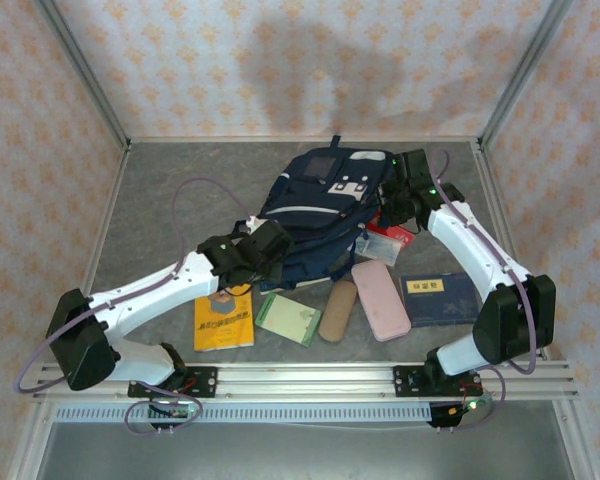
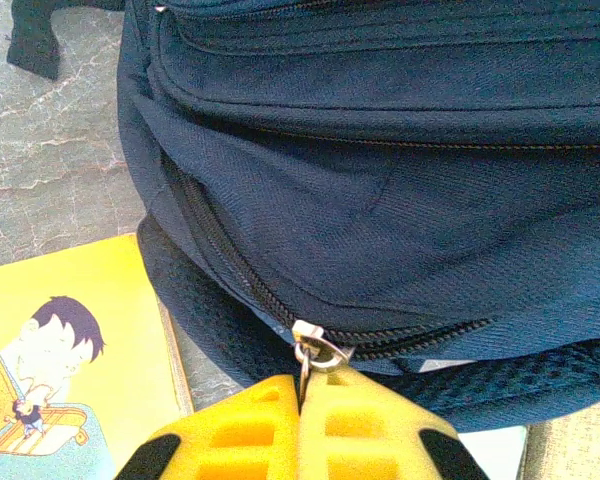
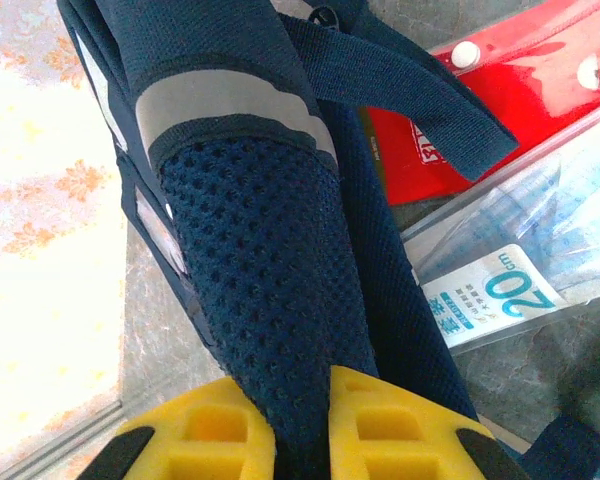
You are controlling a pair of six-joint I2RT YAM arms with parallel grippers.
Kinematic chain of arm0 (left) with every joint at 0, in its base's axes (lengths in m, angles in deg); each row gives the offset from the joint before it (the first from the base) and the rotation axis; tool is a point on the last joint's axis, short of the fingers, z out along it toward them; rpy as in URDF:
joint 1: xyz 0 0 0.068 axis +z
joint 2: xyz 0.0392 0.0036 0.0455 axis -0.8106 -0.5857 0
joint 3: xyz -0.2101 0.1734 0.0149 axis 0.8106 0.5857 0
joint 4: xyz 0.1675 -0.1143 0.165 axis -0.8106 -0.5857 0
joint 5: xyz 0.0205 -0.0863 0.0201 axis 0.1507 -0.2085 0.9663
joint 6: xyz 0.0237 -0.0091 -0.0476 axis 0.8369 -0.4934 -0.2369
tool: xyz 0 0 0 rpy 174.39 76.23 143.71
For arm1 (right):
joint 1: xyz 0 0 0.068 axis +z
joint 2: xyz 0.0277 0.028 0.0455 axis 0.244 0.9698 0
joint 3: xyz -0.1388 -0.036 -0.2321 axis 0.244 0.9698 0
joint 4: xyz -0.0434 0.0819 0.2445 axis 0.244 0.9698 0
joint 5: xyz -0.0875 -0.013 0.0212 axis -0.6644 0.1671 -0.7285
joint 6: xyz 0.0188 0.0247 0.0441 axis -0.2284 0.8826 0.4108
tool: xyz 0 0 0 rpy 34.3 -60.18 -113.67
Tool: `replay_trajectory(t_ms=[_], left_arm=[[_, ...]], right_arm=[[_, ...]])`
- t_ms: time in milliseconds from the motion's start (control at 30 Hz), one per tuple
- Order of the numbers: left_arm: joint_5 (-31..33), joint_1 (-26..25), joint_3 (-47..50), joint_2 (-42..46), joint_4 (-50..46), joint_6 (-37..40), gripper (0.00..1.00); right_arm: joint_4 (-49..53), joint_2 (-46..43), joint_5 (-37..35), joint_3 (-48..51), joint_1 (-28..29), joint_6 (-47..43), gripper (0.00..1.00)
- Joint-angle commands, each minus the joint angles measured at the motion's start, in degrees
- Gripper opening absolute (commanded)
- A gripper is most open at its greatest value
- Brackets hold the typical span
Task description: Pack the student bag
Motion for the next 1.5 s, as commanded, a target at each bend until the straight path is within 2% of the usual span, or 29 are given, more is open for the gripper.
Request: replay_trajectory(t_ms=[0,100,200,300,433,667,733,867,1033,1133,1333,1467], left_arm=[[-0.26,0.84,-0.07,-0.37,-2.45,1.7,0.0],[-2.64,0.81,-3.17,-0.77,-1.69,2.38,0.0],[-4.44,0.63,-6.75,-1.43,-1.9,3.24,0.0],[-5.19,-0.13,-9.68,-2.16,-2.29,3.83,0.0],[-4.61,-2.36,-14.52,-4.63,-4.52,4.69,0.0],[-5.19,-5.44,-22.17,-9.05,-6.67,4.19,0.0],[-5.37,-6.05,-24.41,-10.55,-7.61,4.28,0.0],[-5.76,-7.38,-28.14,-12.9,-8.71,4.37,0.0],[-6.06,-8.96,-32.04,-15.75,-9.99,4.52,0.0],[-6.15,-9.8,-33.79,-16.91,-10.4,4.75,0.0],[-6.53,-11.32,-35.68,-18.05,-10.81,5.55,0.0],[-6.68,-11.86,-36.11,-18.4,-11.8,5.77,0.0]], right_arm=[[0.57,1.58,-4.01,-3.57,-1.79,-8.69,0.17],[13.99,6.5,-5.25,-12.07,-1.79,-15.47,0.36],[25.32,9.65,-7.05,-18.61,-1.76,-18.03,0.43],[30.82,8.65,-8.4,-20.48,-1.51,-19.21,0.48],[28.03,3.12,0.32,-16.24,-0.48,-17.49,0.48],[26.47,-3.48,13.24,-9.04,4.64,-9.63,0.45],[25.75,-5.39,15.09,-6.91,5.34,-7.0,0.49],[23.87,-9.94,19.47,-0.63,5.56,-2.04,0.63],[22.55,-13.91,21.53,5.28,5.64,0.17,0.66],[17.0,-14.83,22.75,9.89,5.55,2.46,0.66],[9.88,-14.27,15.35,11.74,3.69,0.71,0.6],[8.11,-14.21,13.49,10.84,1.98,-0.34,0.57]])
